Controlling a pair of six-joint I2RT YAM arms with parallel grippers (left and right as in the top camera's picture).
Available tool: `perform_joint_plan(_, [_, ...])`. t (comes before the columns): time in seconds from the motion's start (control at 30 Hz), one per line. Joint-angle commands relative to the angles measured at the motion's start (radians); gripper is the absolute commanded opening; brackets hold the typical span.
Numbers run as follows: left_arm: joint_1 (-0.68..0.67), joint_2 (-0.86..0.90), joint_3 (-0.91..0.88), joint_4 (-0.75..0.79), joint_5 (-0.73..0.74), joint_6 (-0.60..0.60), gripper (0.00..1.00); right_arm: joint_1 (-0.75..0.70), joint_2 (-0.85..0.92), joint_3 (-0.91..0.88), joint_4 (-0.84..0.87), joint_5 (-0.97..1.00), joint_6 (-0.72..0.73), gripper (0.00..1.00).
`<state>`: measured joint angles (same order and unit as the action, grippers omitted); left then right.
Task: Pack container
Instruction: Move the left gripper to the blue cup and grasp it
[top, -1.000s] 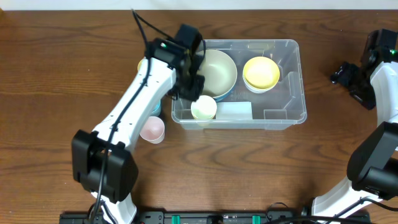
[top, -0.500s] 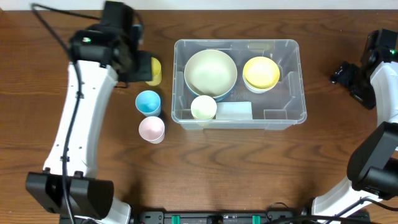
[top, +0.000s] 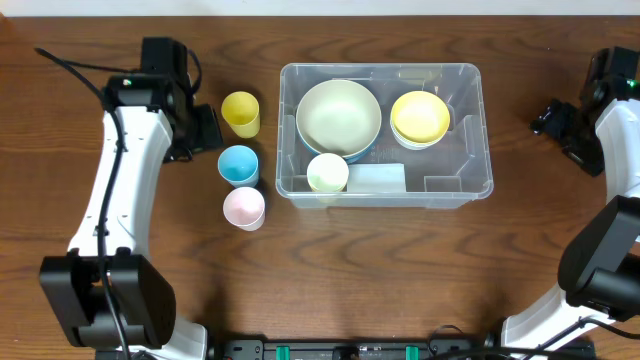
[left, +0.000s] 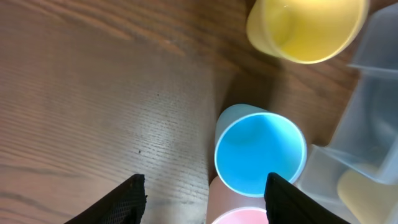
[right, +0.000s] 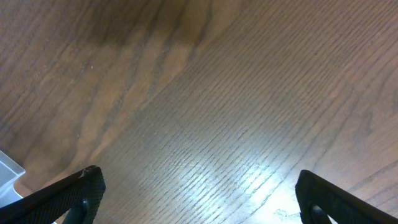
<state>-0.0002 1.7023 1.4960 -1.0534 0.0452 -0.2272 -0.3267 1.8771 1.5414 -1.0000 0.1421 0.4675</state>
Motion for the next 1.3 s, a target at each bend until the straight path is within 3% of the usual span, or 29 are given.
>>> perform_joint_plan(0.0, [0.004, 0.012, -0.060, 0.034, -0.008, -0.047, 0.62, 0.000, 0.007, -0.005, 0.002, 0.003, 0.018, 0.98])
perform_joint_plan(0.67, [0.003, 0.031, -0.242, 0.208, 0.000, -0.049, 0.62, 0.000, 0.007, -0.005, 0.002, 0.003, 0.018, 0.99])
perform_joint_plan(1.27, [0.003, 0.077, -0.268, 0.230, 0.019, -0.048, 0.60, 0.000, 0.007, -0.005, 0.002, 0.003, 0.018, 0.99])
